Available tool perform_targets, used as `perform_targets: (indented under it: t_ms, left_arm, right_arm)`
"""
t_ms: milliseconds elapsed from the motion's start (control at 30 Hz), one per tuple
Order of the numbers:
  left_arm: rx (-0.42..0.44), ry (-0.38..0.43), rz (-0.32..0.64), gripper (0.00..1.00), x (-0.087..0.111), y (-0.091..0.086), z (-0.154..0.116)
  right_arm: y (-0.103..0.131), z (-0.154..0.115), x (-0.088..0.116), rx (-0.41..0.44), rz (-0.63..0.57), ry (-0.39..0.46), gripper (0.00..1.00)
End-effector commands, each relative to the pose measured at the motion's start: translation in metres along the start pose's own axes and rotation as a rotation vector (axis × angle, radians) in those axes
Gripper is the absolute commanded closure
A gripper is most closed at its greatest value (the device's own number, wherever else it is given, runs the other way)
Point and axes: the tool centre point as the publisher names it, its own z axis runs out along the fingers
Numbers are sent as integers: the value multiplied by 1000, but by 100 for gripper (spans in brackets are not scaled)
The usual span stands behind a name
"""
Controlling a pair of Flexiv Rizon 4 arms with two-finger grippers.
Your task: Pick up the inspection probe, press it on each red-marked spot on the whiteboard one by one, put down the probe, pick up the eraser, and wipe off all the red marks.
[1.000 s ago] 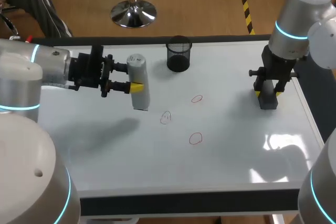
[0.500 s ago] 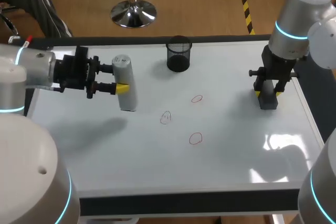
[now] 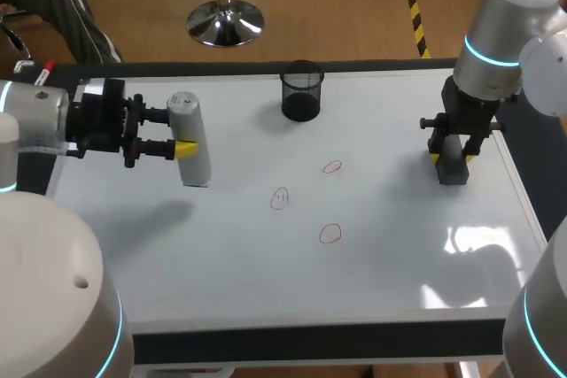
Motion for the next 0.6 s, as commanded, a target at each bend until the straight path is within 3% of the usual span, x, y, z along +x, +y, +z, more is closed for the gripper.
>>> perform_targets:
  t_ms: [33,600]
  left_arm:
    - [1,-8,0,100,5,-1,-11]
    - [-18,-41,2,100,6,9,-51]
  right_arm:
    - [0,0,-1,0,-2,2,100]
    - [0,0,-1,0,-2,2,100]
